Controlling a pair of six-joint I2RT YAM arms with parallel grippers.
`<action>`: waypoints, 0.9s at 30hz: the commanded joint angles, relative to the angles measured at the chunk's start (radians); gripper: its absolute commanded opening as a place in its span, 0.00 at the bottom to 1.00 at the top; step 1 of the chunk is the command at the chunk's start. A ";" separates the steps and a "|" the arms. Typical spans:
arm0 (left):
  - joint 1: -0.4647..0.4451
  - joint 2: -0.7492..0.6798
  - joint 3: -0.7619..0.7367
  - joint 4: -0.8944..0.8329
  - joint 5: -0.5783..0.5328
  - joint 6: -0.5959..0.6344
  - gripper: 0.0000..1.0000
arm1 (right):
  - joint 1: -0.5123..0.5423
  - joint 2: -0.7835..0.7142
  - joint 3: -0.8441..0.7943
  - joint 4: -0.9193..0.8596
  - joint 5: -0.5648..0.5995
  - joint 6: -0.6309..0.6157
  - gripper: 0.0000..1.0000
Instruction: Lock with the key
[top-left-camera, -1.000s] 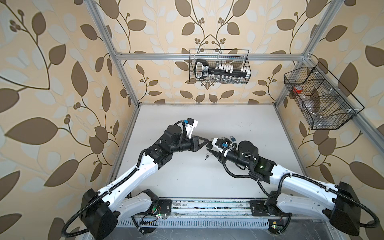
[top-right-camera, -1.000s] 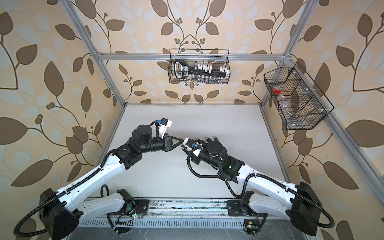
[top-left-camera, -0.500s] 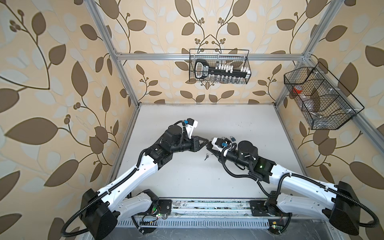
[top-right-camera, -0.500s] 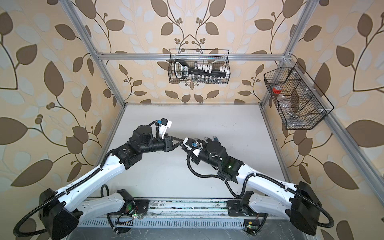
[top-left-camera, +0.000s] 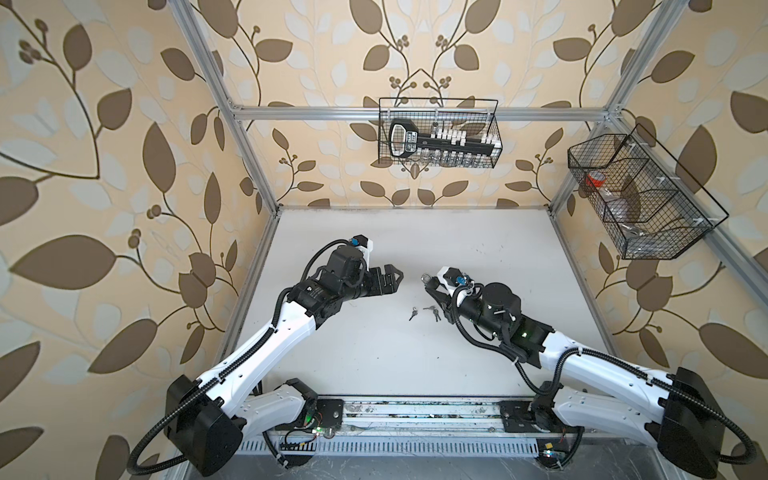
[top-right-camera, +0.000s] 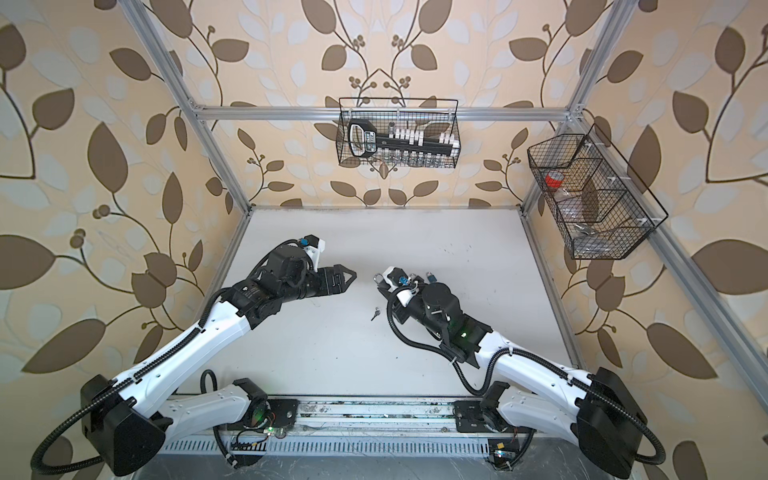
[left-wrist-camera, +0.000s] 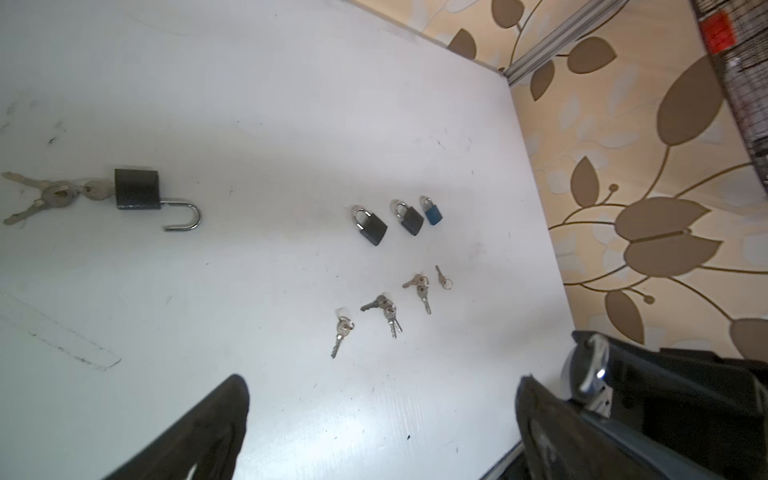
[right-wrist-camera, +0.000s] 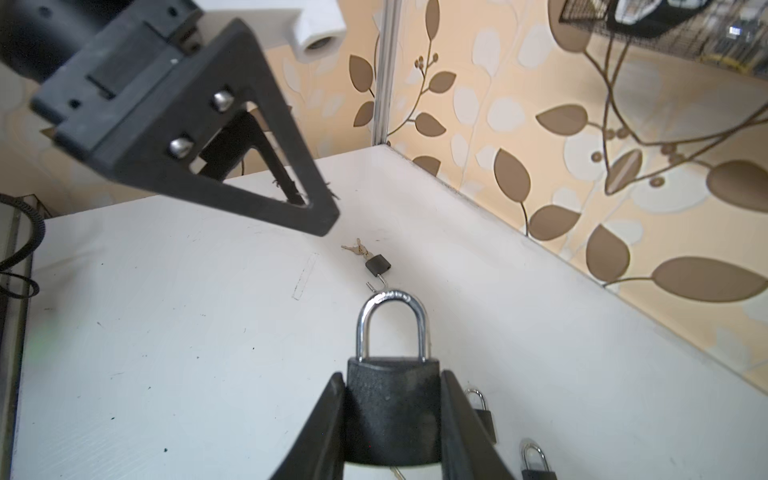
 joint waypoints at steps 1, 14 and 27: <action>0.008 0.025 -0.011 -0.001 -0.030 -0.019 0.99 | -0.084 0.059 -0.001 0.026 -0.132 0.081 0.00; 0.150 -0.005 -0.126 0.047 0.005 -0.066 0.99 | -0.168 0.310 0.085 -0.017 -0.142 0.098 0.00; 0.305 -0.107 -0.179 0.014 0.067 -0.070 0.99 | -0.152 0.675 0.444 -0.344 -0.210 0.029 0.00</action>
